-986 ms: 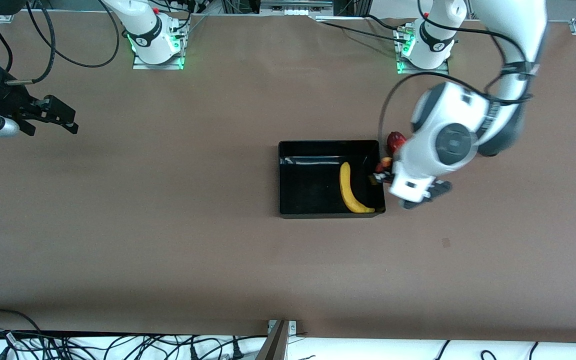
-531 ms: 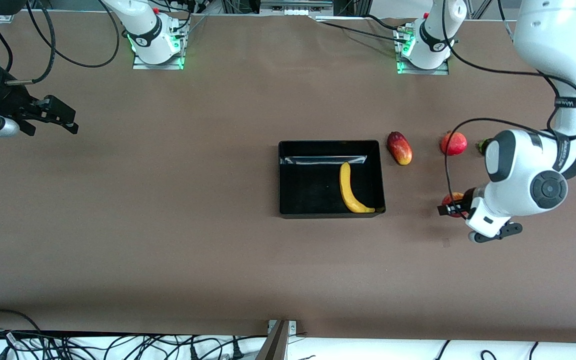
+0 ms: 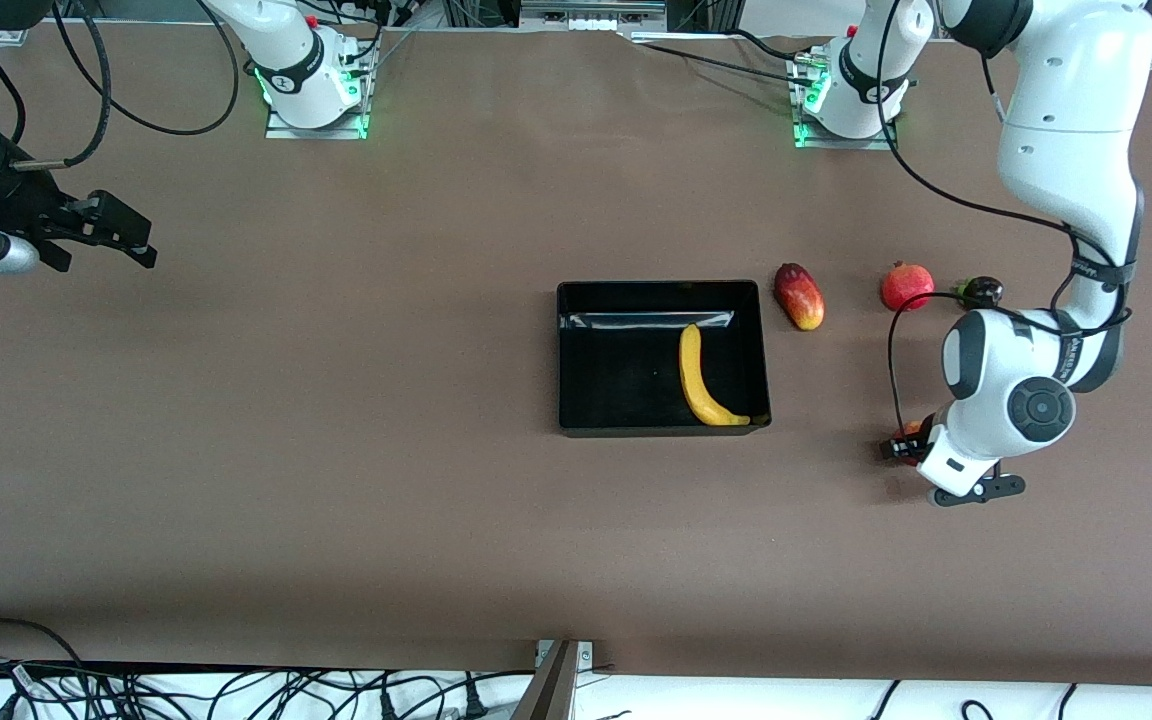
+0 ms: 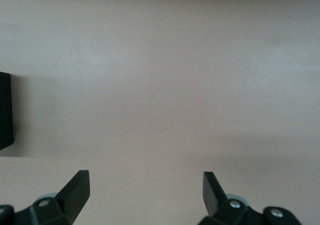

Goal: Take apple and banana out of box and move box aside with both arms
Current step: 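Lift the apple out and lower it beside the tray with the left gripper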

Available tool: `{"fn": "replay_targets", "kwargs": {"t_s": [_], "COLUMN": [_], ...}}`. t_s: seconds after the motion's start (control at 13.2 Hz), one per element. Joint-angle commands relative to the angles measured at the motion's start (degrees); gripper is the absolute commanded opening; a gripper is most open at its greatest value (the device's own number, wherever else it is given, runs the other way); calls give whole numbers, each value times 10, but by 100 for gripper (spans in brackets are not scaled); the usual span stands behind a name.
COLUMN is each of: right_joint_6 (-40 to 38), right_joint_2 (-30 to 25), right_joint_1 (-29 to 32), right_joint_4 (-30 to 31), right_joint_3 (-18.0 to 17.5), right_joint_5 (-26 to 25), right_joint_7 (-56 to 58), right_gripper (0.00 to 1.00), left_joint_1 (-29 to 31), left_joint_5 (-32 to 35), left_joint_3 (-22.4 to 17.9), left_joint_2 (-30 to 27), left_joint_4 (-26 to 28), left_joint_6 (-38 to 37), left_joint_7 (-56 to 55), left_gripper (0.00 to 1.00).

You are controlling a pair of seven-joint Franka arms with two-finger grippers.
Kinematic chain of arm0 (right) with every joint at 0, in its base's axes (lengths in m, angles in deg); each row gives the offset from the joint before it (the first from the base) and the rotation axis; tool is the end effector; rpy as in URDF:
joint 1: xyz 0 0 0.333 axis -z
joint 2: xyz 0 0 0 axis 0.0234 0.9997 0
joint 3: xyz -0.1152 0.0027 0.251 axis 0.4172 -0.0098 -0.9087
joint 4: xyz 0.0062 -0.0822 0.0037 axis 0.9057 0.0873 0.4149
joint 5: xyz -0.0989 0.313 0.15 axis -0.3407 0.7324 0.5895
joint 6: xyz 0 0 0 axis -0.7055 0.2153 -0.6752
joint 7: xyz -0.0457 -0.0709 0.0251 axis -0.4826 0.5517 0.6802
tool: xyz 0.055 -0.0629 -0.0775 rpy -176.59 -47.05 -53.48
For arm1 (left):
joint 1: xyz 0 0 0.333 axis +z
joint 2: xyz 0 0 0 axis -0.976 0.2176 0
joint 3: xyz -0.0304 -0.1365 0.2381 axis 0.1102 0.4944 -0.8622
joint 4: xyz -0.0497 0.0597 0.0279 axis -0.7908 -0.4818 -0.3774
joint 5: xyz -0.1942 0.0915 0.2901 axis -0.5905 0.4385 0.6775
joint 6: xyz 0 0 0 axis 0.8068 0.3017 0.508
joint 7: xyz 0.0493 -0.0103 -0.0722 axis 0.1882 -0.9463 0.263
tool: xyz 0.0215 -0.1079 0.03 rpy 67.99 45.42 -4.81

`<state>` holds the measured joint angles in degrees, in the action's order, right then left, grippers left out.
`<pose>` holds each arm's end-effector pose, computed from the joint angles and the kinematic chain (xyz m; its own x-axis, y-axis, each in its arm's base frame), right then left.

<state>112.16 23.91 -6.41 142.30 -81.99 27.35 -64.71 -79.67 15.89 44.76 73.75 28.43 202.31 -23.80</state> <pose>0.5291 0.0329 0.5542 0.9977 0.0397 0.0553 0.0413 -0.9988 -0.0280 0.6336 0.0108 0.1628 0.9793 0.1978 -0.0421 0.1934 -0.9770 -0.0899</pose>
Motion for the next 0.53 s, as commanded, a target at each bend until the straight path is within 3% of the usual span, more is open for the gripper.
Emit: {"fn": "replay_targets", "kwargs": {"t_s": [0.0, 0.08, 0.15, 0.23, 0.45], "right_joint_6": [-1, -1, -1, -1, -1], "right_joint_2": [1, 1, 2, 2, 2], "right_joint_1": [8, 8, 8, 7, 7], "right_joint_4": [-8, -8, -8, -8, -8], "right_joint_3": [-7, -8, -8, -8, -8], "right_joint_5": [-2, -2, -1, -1, -1], "right_joint_7": [1, 0, 1, 1, 1], "right_gripper": [100, 100, 100, 100, 100], "left_joint_1": [-7, -6, -5, -5, -25], "left_joint_5": [18, 18, 19, 18, -4], "left_joint_3": [-8, -8, -8, -7, 8], "left_joint_2": [13, 12, 9, -2, -59], "left_joint_4": [-4, -6, -6, -6, -66], "left_joint_6": [23, 22, 17, 3, -197], "left_joint_7": [4, 12, 10, 8, -14], "left_gripper": [22, 83, 100, 100, 100]}}
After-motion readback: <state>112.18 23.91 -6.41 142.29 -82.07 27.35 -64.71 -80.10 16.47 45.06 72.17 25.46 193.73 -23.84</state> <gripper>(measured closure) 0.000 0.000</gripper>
